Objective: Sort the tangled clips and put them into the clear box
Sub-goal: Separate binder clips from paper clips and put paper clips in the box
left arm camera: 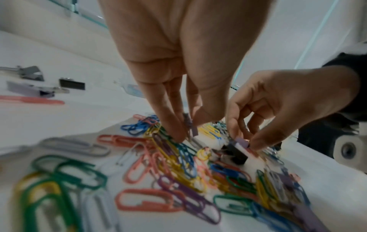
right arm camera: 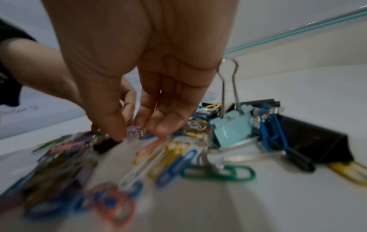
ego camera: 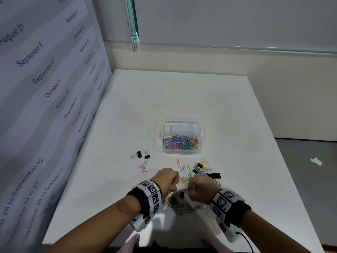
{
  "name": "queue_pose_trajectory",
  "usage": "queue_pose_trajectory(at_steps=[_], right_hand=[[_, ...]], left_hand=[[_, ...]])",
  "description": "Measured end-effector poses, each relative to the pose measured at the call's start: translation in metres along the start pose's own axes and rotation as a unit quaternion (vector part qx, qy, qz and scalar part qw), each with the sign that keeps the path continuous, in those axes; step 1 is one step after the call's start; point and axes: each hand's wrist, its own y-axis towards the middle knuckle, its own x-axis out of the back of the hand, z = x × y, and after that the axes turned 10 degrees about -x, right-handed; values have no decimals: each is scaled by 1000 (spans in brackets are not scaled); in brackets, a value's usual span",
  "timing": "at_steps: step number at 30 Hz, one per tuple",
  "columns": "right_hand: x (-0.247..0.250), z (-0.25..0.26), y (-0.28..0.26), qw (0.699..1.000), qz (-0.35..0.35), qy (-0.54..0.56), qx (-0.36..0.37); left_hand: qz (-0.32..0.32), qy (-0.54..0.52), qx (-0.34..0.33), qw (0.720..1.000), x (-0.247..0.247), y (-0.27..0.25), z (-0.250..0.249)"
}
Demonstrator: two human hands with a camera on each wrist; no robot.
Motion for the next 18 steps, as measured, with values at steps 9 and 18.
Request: queue_pose_trajectory(at_steps=[9,18], right_hand=[[45,-14,18,990,-60,26,-125],[27,17,11,999,36,-28,-17]], left_hand=[[-119,-131,65,982,30,-16,21],[-170,-143,139,965,51,-27,55]])
